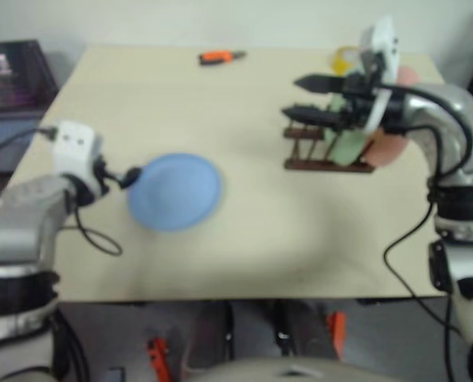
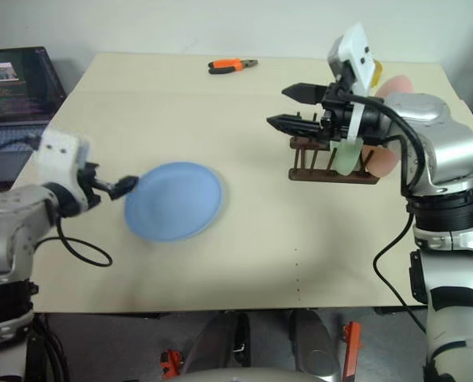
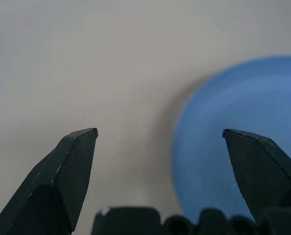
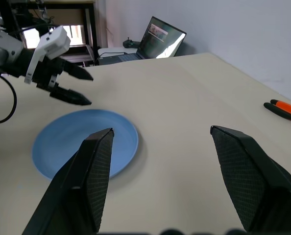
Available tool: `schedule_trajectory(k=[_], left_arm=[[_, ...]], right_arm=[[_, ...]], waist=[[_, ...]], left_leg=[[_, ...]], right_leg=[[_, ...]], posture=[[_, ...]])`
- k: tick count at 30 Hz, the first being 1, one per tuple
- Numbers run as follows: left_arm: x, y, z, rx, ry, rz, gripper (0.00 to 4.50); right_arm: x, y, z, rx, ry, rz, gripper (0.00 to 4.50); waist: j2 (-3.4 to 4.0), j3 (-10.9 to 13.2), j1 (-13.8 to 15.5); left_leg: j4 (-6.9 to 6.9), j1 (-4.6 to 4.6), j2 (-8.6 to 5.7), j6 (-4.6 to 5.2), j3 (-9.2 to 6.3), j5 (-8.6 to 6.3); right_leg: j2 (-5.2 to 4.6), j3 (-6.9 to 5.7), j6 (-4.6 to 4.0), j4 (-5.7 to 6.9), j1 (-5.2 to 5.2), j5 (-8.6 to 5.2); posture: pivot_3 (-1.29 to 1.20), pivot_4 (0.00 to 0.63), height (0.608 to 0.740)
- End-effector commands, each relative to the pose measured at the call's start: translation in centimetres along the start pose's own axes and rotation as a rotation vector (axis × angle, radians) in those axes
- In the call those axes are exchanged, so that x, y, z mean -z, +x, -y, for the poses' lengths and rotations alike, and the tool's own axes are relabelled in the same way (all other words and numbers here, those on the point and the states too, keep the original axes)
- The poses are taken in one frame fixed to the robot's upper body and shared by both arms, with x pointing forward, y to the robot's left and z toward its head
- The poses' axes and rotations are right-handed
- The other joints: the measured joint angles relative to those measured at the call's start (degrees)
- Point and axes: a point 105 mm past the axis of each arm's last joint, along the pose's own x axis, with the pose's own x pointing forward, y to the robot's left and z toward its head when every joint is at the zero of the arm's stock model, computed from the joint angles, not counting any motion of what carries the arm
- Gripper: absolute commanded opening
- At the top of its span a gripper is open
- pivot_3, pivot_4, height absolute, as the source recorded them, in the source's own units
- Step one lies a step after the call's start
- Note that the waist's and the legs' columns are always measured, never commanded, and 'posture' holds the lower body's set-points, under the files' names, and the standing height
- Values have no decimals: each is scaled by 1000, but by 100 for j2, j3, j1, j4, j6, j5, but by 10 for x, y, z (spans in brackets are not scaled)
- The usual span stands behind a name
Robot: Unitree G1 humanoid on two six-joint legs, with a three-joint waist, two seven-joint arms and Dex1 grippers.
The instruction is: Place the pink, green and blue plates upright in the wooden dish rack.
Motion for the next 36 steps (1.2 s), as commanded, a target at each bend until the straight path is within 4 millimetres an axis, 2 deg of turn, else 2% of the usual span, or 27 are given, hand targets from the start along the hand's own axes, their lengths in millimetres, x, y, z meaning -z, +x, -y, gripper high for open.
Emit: schedule_trajectory(k=[1,4,7,10,15,20,21,27,32,36], left_arm=[[8,3,4,15,-17,-24,4500],[25,11,5,-3,-56,-88,4500],[31,17,5,-21,-75,-121,4500],[29,26,10,-6,-107,-117,3911],[30,32,21,33,-100,-99,2075],[18,32,20,18,-122,-49,323],[13,32,19,9,-130,-28,42],[-50,22,8,-50,-250,228,12],[-104,10,3,-165,-147,347,12],[-130,2,10,-193,-104,401,12]], right_arm=[[-11,-1,-5,-13,-45,20,3414],[-11,-1,-7,-18,-44,15,3414],[-11,-1,-8,-20,-44,10,3414],[-12,-1,-10,-23,-43,10,3442],[-13,1,-13,-31,-48,7,3442],[-13,5,-19,-59,-53,1,3442],[-11,6,-22,-72,-61,-10,3442],[11,25,-42,-202,-214,-105,3442],[13,69,-58,-279,-434,-89,3442],[26,96,-72,-316,-571,-102,3442]], waist=[[0,0,1],[0,0,1],[-1,-1,2],[-2,-1,11],[-2,-1,5],[-1,-2,22],[-2,-2,23],[-6,-4,16],[-6,-4,-24],[-6,-4,-19]], left_leg=[[0,0,0,0,-1,0],[-3,0,0,0,-4,0],[-5,0,0,-1,-5,0],[-5,0,-1,-1,-7,1],[-5,0,-4,-3,-6,2],[-8,0,-5,-4,-8,2],[-8,0,-5,-6,-7,3],[-5,-4,-4,-16,-8,11],[-6,-8,-4,-20,-11,17],[-11,-9,-3,-31,-25,23]], right_leg=[[0,-1,-4,1,0,-1],[-2,-4,-10,0,-1,-1],[-5,-7,-12,0,-1,-2],[-7,-11,-14,2,-1,-2],[-16,-13,-14,1,0,-2],[-20,-17,-16,0,0,-3],[-23,-21,-16,1,2,-3],[-40,-53,-14,2,8,-1],[-34,-61,-12,4,8,0],[-28,-85,-12,3,10,-1]], posture=[[0,150,740],[0,150,740],[0,150,740],[0,150,740],[0,150,740],[0,150,740],[0,150,740],[0,150,740],[0,150,740],[0,150,740]])
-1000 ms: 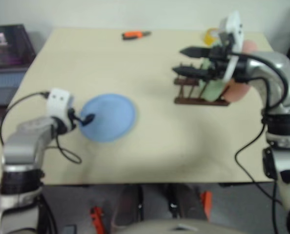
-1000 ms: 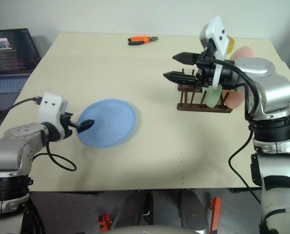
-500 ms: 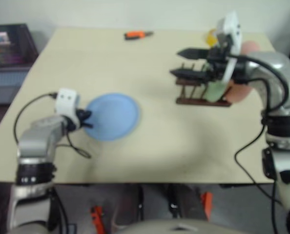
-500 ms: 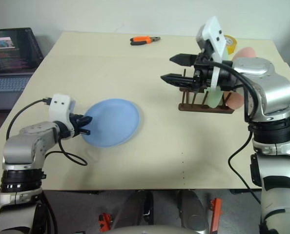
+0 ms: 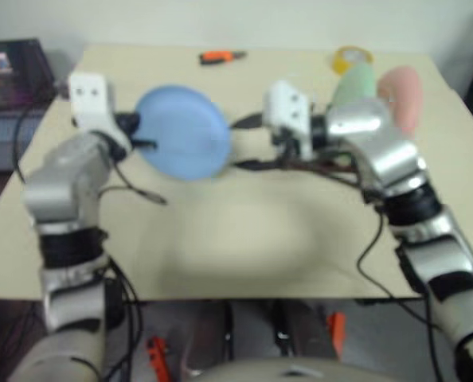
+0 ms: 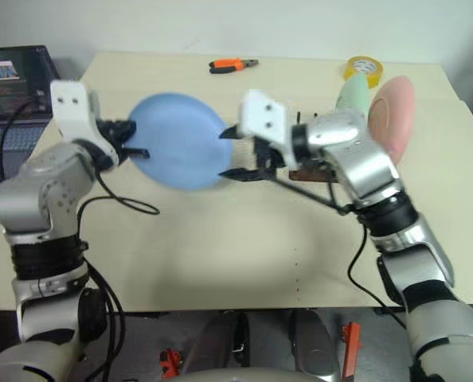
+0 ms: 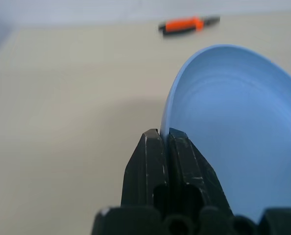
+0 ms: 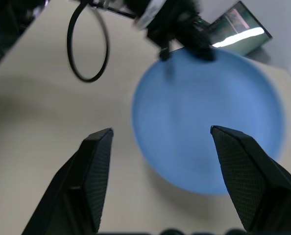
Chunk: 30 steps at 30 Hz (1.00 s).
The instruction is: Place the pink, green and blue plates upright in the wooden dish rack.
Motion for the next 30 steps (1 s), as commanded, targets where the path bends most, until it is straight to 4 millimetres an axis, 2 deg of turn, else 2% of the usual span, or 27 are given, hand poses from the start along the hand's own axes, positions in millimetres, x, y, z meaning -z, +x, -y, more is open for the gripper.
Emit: schedule_trajectory(k=[1,5,10,17,22,26,29,30], left_arm=[[-31,-7,6,-29,60,89,12],[-36,-9,16,-11,28,103,12],[-32,-10,22,12,-6,84,12],[-30,-13,24,25,-66,82,12],[-29,-13,21,20,-111,80,12],[-35,-13,23,36,-129,94,12],[-35,-12,24,34,-120,91,0],[-33,-11,24,30,-114,87,0]], right_arm=[[-5,18,-4,-10,-132,-2,3442],[-4,36,-12,-24,-182,-12,3442],[4,49,-4,50,-194,-48,3442],[32,52,0,91,-210,-146,3442],[41,56,-5,77,-218,-164,3442],[45,58,-3,98,-222,-180,3442],[45,58,5,160,-241,-177,2853],[44,58,8,180,-251,-173,2488]], waist=[[0,0,2],[-1,0,3],[-1,1,3],[-1,1,2],[-1,1,-4],[-1,1,-5],[-2,1,-5],[-1,1,-6]], left_leg=[[-1,0,0,-2,-1,1],[-5,-1,0,-15,-6,9],[-4,1,0,-30,-20,22],[-6,3,0,-41,-30,38],[-11,4,2,-46,-32,42],[-17,5,3,-59,-33,50],[-17,5,3,-60,-37,50],[-17,5,3,-60,-38,51]], right_leg=[[0,-4,0,0,1,0],[0,-10,0,2,0,0],[5,-20,0,17,1,0],[8,-25,-7,24,2,4],[15,-25,-8,22,2,4],[16,-25,-8,22,1,4],[17,-26,-9,22,1,5],[17,-27,-10,23,2,5]], posture=[[0,150,740],[0,150,740],[0,150,740],[0,150,740],[0,150,740],[0,150,740],[0,150,740],[0,150,740]])
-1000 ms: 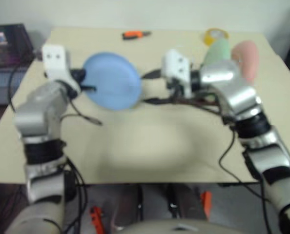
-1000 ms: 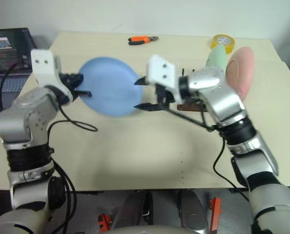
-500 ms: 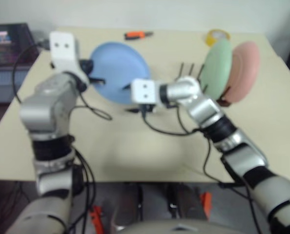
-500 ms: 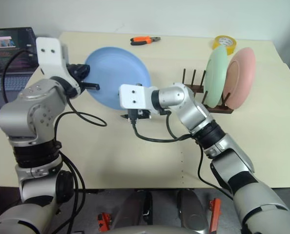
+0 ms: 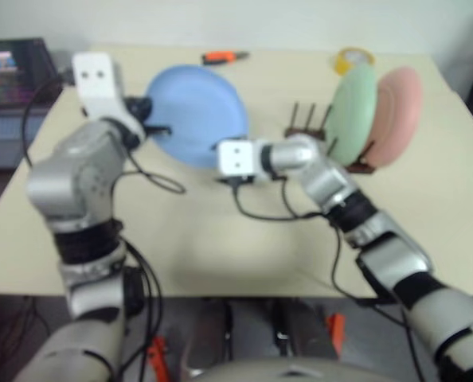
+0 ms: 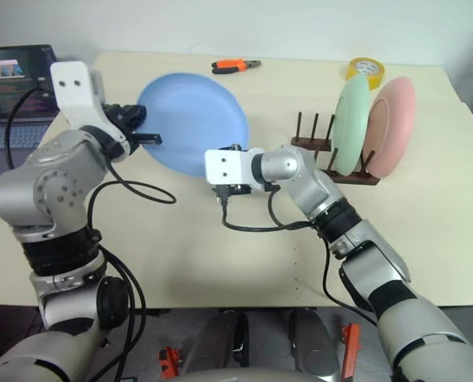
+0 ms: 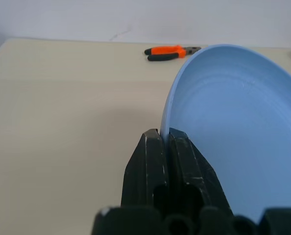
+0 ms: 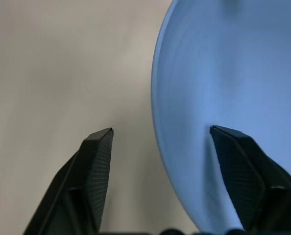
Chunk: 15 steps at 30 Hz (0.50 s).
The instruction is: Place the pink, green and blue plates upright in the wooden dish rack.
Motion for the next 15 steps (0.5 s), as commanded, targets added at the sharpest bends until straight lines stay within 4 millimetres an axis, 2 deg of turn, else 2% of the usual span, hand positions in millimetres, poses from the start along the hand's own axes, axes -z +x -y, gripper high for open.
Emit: schedule_trajectory(k=[1,7,15], left_arm=[[-18,-4,1,-3,21,67,0],[-13,-2,3,-8,12,57,0],[-9,-1,0,-37,18,35,0]], right_arm=[[-10,-1,16,91,-50,33,2121],[-14,-1,22,129,-63,55,19],[-18,2,22,141,-73,70,5]], waist=[[0,0,-2],[0,0,-6],[0,0,-6]], left_leg=[[-1,1,0,-1,1,1],[-5,3,3,-10,-2,7],[-6,4,6,-11,-6,7]], right_leg=[[0,1,0,0,0,0],[7,2,-3,1,0,2],[14,3,-7,2,0,4]], posture=[[0,150,740],[0,150,740],[0,150,740]])
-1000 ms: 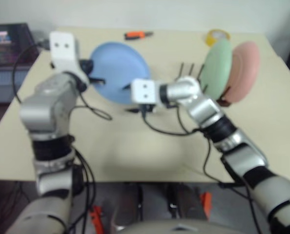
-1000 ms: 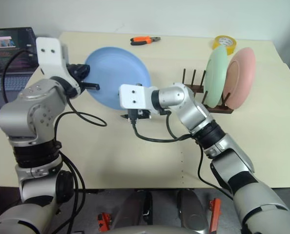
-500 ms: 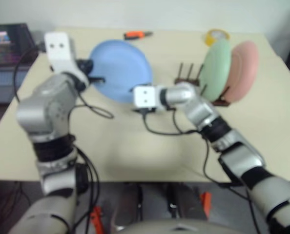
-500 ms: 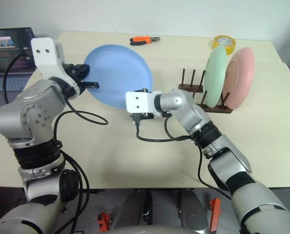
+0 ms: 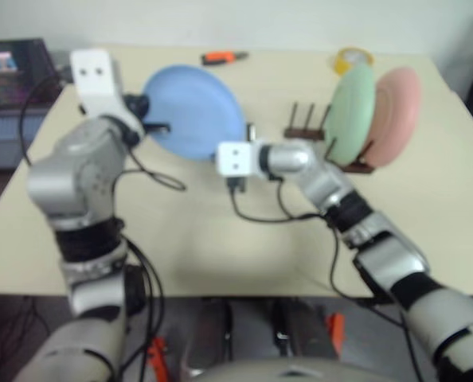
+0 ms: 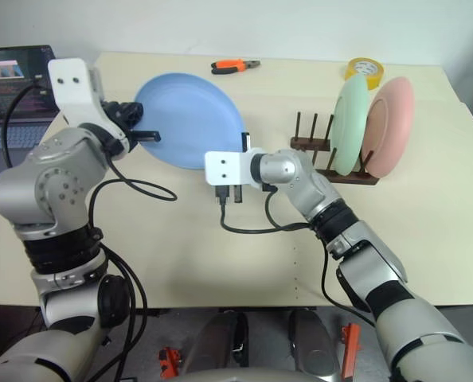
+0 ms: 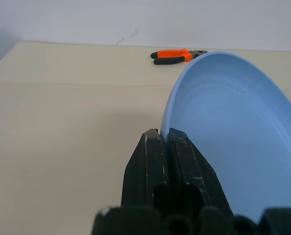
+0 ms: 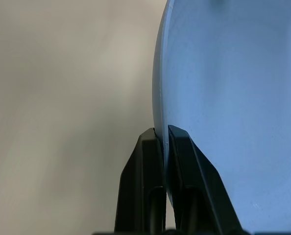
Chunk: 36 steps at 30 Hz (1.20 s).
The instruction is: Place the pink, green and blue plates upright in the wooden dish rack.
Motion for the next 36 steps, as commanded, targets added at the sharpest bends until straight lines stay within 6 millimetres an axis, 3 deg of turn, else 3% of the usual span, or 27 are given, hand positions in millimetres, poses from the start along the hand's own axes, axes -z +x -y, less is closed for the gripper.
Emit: schedule_trajectory(k=[1,9,15,19,21,23,26,29,33,36], left_arm=[[-11,-2,2,0,4,41,540],[-18,-6,-4,-4,42,58,3239],[-48,-24,-5,98,84,161,3239],[-68,-52,-2,247,175,272,3239],[-69,-63,-20,217,249,302,3239],[-70,-74,-24,246,280,338,3239],[-62,-90,-11,375,315,355,3239],[-40,-103,2,500,340,292,3239],[-9,-114,25,666,307,195,3239],[11,-118,53,801,253,143,3239]], right_arm=[[-16,-2,20,75,-23,52,0],[-16,-3,21,76,-25,63,0],[-18,0,21,79,-11,74,0],[-14,-3,33,123,82,84,0],[-8,-9,45,162,134,88,0],[-7,-15,56,201,197,116,0],[-9,-23,72,243,273,160,0],[-16,-36,94,301,401,241,0],[-21,-63,125,369,586,350,0],[-28,-91,147,412,732,462,0]], waist=[[0,0,-1],[-1,0,-5],[-1,1,-63],[-6,4,-107],[-6,4,-122],[-6,4,-126],[-6,4,-127],[-6,4,-125],[-6,4,-101],[-6,4,-72]], left_leg=[[0,0,1,-1,-1,1],[-2,2,2,-4,-3,4],[-6,4,6,-11,-4,8],[-9,4,7,-19,-5,12],[-11,5,7,-23,-4,14],[-16,12,7,-21,0,13],[-18,13,15,-19,-4,12],[-19,13,19,-18,-3,12],[-19,13,20,-17,-5,12],[-18,13,20,-11,-11,14]], right_leg=[[1,0,-1,0,0,0],[5,0,-4,1,1,2],[10,1,-6,2,0,2],[9,2,-7,0,0,2],[9,2,-8,-3,0,2],[9,4,-16,-2,1,0],[11,-4,-29,-1,2,-2],[12,-4,-34,-2,3,-4],[11,-7,-37,-2,5,-6],[11,-13,-43,-5,12,-9]], posture=[[0,150,740],[0,150,740],[0,150,740],[0,150,740],[0,150,740],[0,150,740],[0,150,740],[0,150,740],[0,150,740],[0,150,740]])
